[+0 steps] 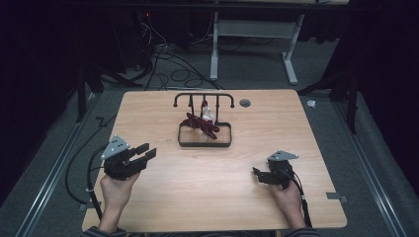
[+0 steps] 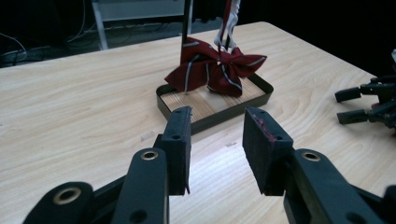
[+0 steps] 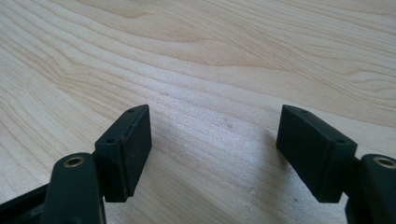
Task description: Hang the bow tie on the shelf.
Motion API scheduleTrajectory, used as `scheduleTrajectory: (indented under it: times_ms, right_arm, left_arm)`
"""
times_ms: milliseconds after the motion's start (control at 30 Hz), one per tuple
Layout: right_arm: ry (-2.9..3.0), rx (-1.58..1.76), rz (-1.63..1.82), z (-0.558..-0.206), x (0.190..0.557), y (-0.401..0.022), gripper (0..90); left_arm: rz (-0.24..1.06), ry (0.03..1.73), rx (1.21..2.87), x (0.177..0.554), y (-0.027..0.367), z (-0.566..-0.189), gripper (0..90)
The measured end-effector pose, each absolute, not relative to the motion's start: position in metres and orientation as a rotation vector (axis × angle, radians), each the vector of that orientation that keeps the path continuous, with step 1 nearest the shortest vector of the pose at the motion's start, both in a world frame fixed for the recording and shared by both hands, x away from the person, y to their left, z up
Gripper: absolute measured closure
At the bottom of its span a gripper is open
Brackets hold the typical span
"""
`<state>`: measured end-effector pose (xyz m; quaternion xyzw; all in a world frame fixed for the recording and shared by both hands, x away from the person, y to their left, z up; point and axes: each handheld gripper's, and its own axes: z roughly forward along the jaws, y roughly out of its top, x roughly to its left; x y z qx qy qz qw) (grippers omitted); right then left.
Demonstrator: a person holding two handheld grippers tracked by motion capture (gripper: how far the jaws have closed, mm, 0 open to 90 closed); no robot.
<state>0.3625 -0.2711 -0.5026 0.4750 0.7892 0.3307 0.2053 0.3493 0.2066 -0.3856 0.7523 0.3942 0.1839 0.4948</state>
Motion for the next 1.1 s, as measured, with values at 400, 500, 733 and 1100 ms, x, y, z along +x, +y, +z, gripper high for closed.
scheduleTrajectory:
  times_ms: [400, 500, 733, 1100]
  right_arm:
    - [2.199, 1.326, 0.921, -0.503, 0.363, -0.271, 27.9]
    - [2.198, 1.326, 0.921, -0.503, 0.363, -0.271, 27.8]
    - [2.198, 1.326, 0.921, -0.503, 0.363, -0.271, 27.9]
    - [2.198, 1.325, 0.921, -0.503, 0.363, -0.271, 27.9]
  left_arm:
    - [0.417, 0.975, 1.849, 0.345, 0.207, -0.407, 63.1]
    - [0.414, 0.978, 1.856, 0.344, 0.207, -0.410, 62.8]
    - [0.407, 0.996, 1.849, 0.343, 0.206, -0.420, 62.4]
    - [0.337, 1.026, 1.921, 0.344, 0.197, -0.448, 60.5]
